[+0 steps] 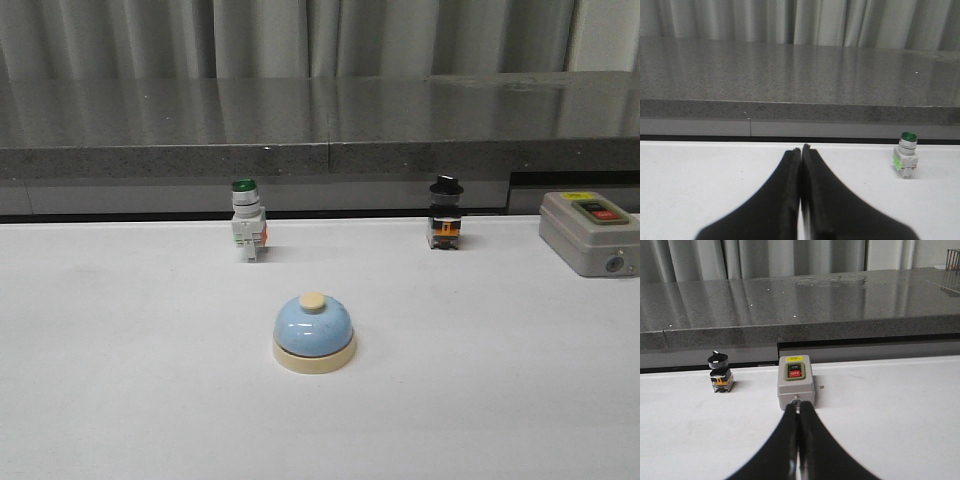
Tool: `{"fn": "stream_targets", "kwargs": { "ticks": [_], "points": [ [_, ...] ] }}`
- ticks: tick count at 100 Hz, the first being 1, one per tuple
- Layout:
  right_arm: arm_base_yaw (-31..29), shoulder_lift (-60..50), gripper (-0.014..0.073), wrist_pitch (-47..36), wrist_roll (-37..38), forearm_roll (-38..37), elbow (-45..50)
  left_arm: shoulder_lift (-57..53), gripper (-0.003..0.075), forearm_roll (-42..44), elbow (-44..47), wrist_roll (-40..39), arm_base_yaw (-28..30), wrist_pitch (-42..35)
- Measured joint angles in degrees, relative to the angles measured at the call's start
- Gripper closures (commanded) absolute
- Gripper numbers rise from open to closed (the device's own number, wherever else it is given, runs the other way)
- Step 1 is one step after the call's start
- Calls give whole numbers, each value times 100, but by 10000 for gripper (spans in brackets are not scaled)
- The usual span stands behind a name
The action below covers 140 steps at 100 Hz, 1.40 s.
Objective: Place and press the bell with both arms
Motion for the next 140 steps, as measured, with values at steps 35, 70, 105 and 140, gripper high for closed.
{"fn": "stream_targets", "kwargs": {
  "ticks": [35,70,105,140],
  "points": [
    [0,0,652,0,0,0,0,-1382,739,488,617,-389,350,143],
    [0,0,652,0,0,0,0,-1708,739,507,617,-389,497,865],
    [0,0,652,0,0,0,0,-1708,739,516,617,-389,497,842],
    [0,0,652,0,0,0,0,-1708,739,516,617,-389,497,842]
  ]
}}
